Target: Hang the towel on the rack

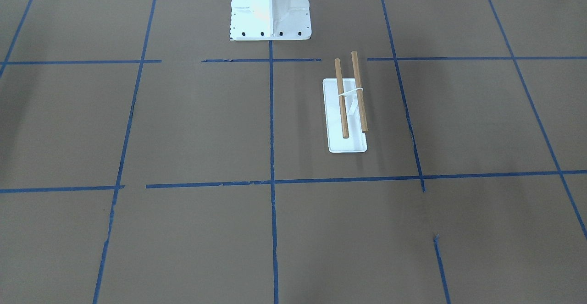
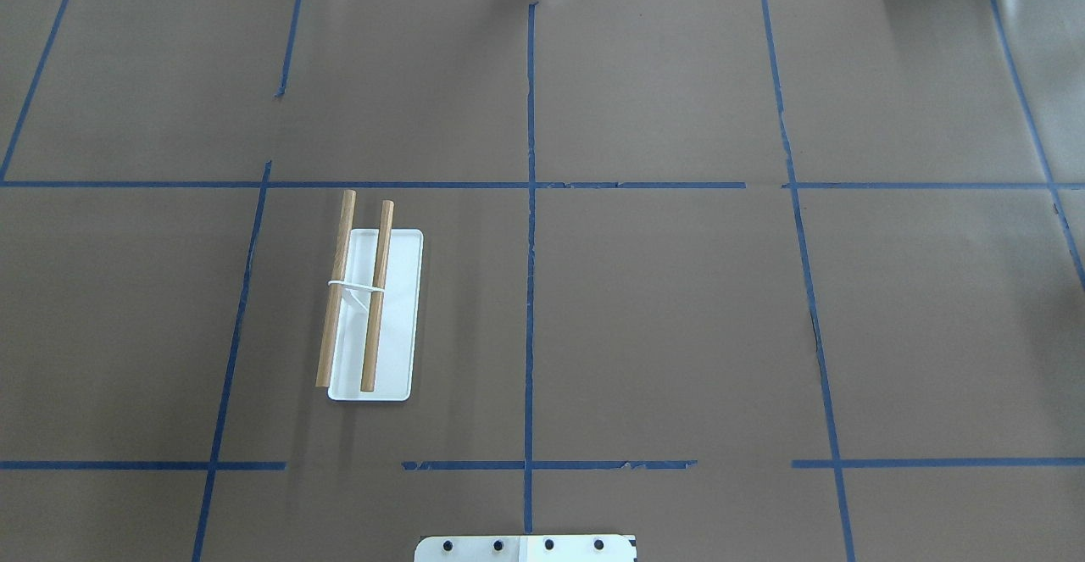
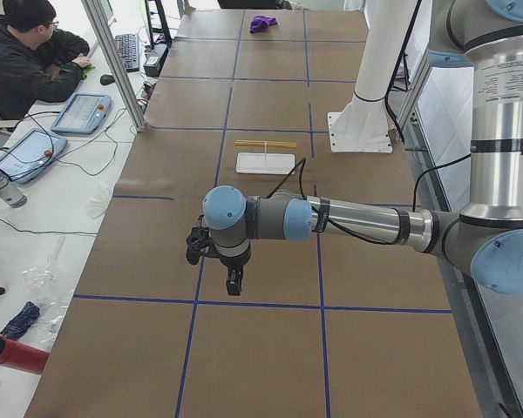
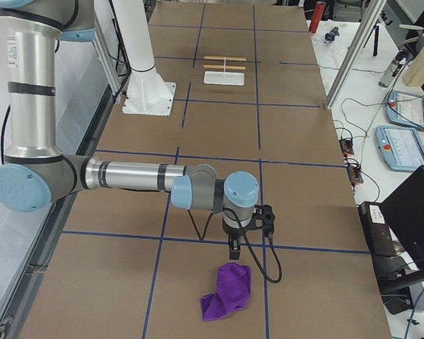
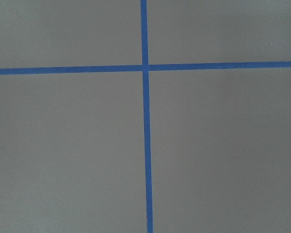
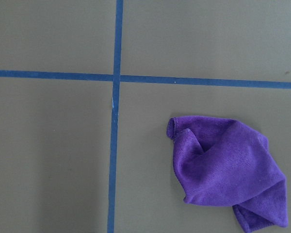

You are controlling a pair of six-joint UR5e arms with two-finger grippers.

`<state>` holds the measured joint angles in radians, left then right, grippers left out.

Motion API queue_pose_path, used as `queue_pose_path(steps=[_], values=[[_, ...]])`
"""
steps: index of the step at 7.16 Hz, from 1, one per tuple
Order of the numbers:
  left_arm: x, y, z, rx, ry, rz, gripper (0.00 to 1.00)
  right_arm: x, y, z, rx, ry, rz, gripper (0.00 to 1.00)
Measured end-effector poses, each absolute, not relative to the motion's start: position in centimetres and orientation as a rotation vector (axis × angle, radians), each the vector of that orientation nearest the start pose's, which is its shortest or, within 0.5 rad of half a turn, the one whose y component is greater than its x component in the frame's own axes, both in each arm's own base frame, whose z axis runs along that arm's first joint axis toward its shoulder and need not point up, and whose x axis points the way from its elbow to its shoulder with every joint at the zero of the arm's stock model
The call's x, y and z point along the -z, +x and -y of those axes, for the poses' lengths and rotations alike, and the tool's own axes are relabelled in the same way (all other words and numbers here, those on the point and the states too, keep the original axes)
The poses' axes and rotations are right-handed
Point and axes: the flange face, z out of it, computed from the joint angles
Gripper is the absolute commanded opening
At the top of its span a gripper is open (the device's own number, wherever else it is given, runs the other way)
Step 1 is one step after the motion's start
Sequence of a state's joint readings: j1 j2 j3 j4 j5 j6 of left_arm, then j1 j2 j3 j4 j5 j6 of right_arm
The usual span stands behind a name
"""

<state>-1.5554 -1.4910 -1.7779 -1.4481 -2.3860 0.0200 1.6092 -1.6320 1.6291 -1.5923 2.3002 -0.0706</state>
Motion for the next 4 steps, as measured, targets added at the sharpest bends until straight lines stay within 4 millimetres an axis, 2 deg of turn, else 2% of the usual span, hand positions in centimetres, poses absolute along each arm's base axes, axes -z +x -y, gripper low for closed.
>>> queue_pose_path(steps=[2,4], values=[[-60.0,-5.1,45.8,-0.045,0.012,-0.815,1.00,-66.1,8.4,46.3,0.031,0.034,0.729,1.00],[-58.6,-4.9,46.2,-0.062,0.040,-0.816,1.00,-65.2,8.1,46.3,0.085,0.157,0.729,1.00]])
